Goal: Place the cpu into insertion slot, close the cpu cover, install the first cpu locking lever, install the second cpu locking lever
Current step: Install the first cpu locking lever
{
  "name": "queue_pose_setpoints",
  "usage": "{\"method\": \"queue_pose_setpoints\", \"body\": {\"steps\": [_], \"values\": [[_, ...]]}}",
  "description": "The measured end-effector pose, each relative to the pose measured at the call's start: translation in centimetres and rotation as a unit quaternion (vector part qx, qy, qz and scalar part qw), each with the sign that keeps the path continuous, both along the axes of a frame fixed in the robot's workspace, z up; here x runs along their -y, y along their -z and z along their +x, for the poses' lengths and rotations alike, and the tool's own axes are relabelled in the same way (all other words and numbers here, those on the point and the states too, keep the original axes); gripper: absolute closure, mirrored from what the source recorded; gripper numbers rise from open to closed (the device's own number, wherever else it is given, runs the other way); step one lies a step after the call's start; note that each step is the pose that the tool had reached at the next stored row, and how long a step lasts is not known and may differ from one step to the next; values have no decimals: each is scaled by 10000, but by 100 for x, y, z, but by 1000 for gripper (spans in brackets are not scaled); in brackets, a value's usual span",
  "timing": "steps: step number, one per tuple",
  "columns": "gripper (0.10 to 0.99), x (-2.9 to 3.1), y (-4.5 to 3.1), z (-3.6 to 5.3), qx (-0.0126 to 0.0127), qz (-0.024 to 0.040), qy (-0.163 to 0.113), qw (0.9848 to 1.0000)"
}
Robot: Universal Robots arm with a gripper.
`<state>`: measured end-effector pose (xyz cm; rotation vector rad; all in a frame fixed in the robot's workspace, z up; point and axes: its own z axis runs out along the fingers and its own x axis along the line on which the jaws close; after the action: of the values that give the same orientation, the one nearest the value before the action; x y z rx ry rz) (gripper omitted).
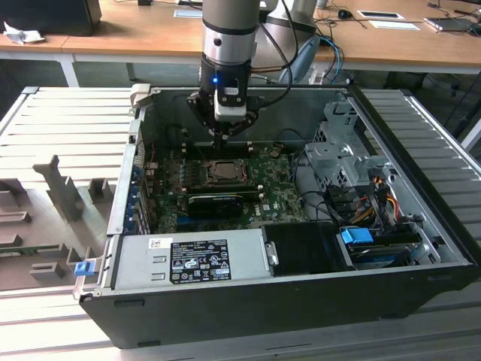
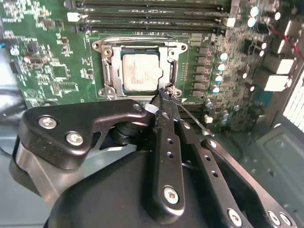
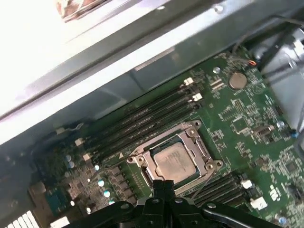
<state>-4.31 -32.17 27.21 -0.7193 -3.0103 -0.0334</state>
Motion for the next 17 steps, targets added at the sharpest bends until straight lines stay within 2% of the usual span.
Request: {"method": "queue_pose_setpoints", "body": {"steps": [3, 6, 8, 9, 12, 14, 17], "values": [[980, 0, 6, 0, -1, -1, -338, 9994], [980, 0, 8, -2, 0, 0, -767, 9971], [980, 0, 8, -5, 0, 0, -890, 9960], [980, 0, 9, -6, 0, 0, -1035, 9946], [980, 0, 13, -6, 0, 0, -1507, 9886], [980, 0, 14, -6, -1, -1, -1676, 9858], [980, 0, 18, -6, -1, 0, -1982, 9802]]}}
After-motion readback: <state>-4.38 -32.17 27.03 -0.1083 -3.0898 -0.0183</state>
